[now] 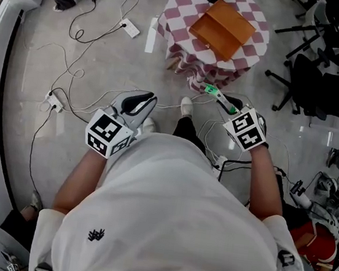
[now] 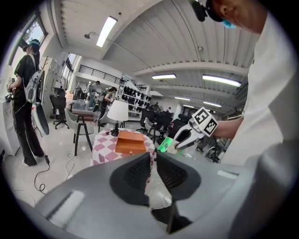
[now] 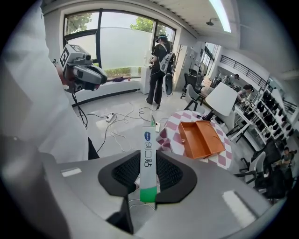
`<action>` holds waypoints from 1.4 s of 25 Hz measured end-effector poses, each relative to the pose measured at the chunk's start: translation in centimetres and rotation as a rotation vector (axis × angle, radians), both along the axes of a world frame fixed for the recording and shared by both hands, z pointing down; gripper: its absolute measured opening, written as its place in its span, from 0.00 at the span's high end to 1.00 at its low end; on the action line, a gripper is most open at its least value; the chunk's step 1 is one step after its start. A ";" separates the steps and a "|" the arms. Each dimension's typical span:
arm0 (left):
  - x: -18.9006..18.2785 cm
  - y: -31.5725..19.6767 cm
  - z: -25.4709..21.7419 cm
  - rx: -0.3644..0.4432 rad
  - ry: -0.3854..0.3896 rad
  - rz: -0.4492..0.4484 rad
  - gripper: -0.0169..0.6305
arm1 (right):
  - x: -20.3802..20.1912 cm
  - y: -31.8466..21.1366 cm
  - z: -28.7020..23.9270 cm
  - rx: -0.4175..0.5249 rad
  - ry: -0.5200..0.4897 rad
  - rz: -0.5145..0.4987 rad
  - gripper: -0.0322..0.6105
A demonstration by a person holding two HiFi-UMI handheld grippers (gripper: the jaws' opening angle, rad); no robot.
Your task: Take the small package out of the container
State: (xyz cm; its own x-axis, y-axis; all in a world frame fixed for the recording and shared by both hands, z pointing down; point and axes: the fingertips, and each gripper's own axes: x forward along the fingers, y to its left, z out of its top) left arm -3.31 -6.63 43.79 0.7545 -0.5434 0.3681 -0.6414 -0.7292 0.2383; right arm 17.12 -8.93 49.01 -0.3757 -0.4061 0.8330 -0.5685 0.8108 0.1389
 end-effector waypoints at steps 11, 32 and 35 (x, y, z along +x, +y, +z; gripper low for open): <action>-1.7 2.1 0.4 0.006 -0.003 -0.012 0.82 | -1.6 2.3 -0.7 0.014 -0.002 -0.001 0.81; -4.2 2.0 0.4 0.006 0.011 -0.052 0.82 | -3.2 1.5 -1.0 0.016 0.014 -0.004 0.81; -4.5 2.0 0.4 0.007 0.008 -0.052 0.82 | -3.3 1.4 -0.9 0.016 0.018 -0.002 0.81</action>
State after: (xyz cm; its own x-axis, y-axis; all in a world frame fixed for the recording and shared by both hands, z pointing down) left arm -7.83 -4.64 44.18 0.7280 -0.5844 0.3583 -0.6767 -0.6965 0.2387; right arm 13.87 -7.53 48.06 -0.3617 -0.4192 0.8327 -0.5645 0.8093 0.1622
